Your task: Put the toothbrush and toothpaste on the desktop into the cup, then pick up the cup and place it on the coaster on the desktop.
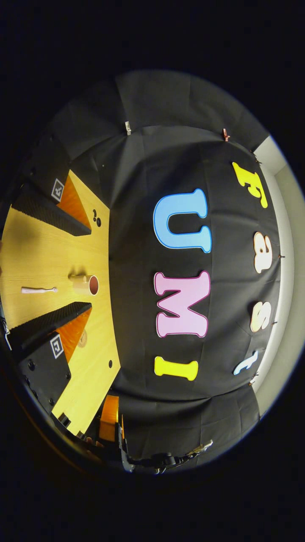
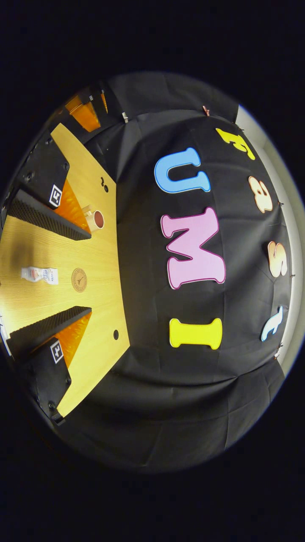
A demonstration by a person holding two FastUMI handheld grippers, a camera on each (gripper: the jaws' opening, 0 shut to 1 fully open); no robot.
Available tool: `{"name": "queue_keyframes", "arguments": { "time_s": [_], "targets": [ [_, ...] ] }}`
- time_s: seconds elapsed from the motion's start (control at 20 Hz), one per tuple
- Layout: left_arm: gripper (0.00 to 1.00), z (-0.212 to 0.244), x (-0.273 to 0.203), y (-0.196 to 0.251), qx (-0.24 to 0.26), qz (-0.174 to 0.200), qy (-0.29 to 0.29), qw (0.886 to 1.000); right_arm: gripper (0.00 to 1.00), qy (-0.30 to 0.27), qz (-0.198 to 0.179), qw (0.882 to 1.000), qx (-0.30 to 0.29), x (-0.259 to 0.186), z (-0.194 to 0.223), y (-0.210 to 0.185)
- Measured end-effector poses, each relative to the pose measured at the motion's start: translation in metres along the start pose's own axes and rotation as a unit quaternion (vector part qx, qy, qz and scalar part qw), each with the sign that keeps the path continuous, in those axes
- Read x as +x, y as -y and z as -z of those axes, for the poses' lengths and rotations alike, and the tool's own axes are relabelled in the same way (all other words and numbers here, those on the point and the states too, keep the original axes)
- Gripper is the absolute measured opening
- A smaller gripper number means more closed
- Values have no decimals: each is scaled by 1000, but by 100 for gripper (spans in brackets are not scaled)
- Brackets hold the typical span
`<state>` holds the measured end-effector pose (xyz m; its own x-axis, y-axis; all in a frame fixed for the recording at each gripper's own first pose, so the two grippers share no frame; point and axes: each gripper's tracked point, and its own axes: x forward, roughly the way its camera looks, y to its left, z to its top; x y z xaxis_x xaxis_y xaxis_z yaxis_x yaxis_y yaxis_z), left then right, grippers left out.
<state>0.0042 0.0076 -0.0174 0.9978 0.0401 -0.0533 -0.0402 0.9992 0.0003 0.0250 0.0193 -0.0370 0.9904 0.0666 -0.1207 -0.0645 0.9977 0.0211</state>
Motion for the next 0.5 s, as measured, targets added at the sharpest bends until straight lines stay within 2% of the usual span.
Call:
{"name": "queue_keyframes", "arguments": {
  "time_s": [0.5],
  "targets": [
    [98, 29, 7, -10, -16, -38, -45, 998, 98, -85, -16, 996, -14, 43, 47, -11]
  ]
}}
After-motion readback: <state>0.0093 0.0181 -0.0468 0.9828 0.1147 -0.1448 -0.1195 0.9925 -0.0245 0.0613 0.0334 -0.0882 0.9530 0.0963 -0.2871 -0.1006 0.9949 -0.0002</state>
